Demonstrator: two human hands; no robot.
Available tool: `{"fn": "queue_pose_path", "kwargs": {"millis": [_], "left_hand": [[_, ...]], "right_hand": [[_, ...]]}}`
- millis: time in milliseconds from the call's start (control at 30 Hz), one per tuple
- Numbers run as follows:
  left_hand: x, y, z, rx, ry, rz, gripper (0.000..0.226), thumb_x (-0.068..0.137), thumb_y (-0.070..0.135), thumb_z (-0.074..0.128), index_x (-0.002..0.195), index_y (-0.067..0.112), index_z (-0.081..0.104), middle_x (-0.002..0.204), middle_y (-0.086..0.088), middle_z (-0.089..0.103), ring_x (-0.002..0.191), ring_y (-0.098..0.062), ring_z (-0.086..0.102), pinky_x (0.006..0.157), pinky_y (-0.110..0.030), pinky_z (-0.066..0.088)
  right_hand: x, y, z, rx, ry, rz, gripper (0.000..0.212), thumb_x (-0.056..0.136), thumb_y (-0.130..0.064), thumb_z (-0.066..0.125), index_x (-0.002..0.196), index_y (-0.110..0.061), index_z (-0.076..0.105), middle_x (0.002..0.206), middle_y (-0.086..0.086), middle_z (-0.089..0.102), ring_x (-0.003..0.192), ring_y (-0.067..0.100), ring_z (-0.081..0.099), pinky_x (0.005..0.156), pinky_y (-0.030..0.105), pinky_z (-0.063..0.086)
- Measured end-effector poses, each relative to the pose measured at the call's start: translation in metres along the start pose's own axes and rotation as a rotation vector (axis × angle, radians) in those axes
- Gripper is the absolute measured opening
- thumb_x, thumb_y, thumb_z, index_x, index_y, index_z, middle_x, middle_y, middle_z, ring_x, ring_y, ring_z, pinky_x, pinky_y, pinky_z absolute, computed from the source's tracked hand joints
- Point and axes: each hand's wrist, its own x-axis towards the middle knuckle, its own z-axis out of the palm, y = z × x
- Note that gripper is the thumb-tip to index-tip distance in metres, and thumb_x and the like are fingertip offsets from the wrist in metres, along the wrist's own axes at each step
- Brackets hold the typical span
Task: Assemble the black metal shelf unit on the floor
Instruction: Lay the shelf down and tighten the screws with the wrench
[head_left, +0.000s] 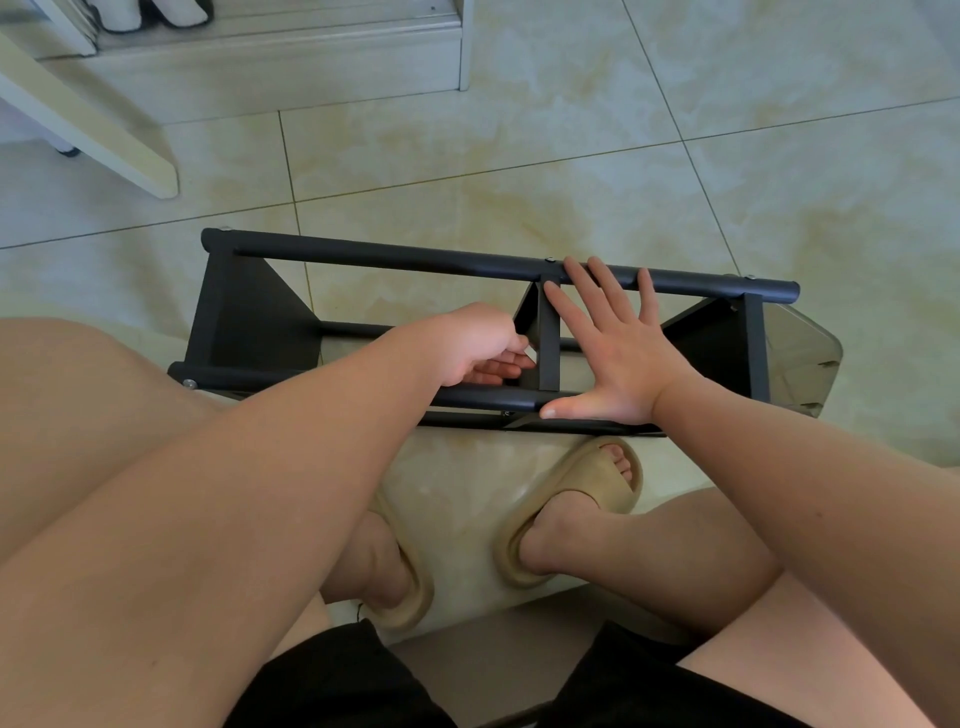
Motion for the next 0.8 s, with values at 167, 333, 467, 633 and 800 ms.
{"fn": "queue_pose_path", "kwargs": {"millis": [167, 333, 467, 633, 800], "left_hand": [[0.001, 0.000, -0.001, 0.056, 0.008, 0.025, 0.014, 0.102, 0.020, 0.052, 0.092, 0.016, 0.060, 0.061, 0.009, 0.072, 0.077, -0.008, 0.066, 0.062, -0.024, 0.052], [0.000, -0.002, -0.005, 0.083, -0.006, 0.049, 0.015, 0.103, 0.018, 0.051, 0.091, 0.017, 0.062, 0.068, 0.006, 0.074, 0.080, -0.010, 0.066, 0.067, -0.025, 0.054], [-0.002, -0.003, -0.009, 0.116, -0.030, 0.069, 0.015, 0.103, 0.015, 0.050, 0.093, 0.017, 0.061, 0.068, 0.007, 0.074, 0.079, -0.009, 0.066, 0.075, -0.026, 0.054], [-0.004, -0.004, -0.014, 0.207, -0.063, 0.093, 0.016, 0.102, 0.012, 0.051, 0.093, 0.016, 0.063, 0.074, 0.007, 0.075, 0.078, -0.009, 0.066, 0.080, -0.027, 0.053], [-0.004, -0.006, -0.017, 0.322, -0.080, 0.129, 0.018, 0.101, 0.011, 0.053, 0.090, 0.017, 0.065, 0.075, 0.009, 0.075, 0.083, -0.010, 0.068, 0.097, -0.036, 0.051]], "right_hand": [[0.000, 0.000, 0.001, -0.001, 0.001, 0.000, 0.130, 0.064, -0.105, 0.014, 0.162, -0.022, -0.006, 0.169, 0.008, -0.015, 0.155, 0.030, -0.016, 0.118, 0.068, -0.008], [0.000, 0.000, 0.002, -0.009, 0.005, 0.001, 0.130, 0.065, -0.105, 0.015, 0.162, -0.022, -0.005, 0.169, 0.009, -0.014, 0.155, 0.031, -0.014, 0.118, 0.069, -0.007], [0.001, 0.000, 0.002, -0.011, 0.003, 0.003, 0.130, 0.065, -0.105, 0.016, 0.162, -0.022, -0.005, 0.169, 0.008, -0.014, 0.155, 0.031, -0.015, 0.118, 0.068, -0.007], [0.001, 0.000, 0.001, -0.015, -0.005, 0.008, 0.130, 0.065, -0.105, 0.017, 0.162, -0.023, -0.006, 0.169, 0.008, -0.015, 0.155, 0.031, -0.016, 0.118, 0.068, -0.007], [0.001, 0.000, 0.000, -0.013, -0.011, 0.010, 0.130, 0.064, -0.105, 0.017, 0.162, -0.023, -0.007, 0.169, 0.008, -0.015, 0.155, 0.031, -0.016, 0.119, 0.068, -0.008]]}}
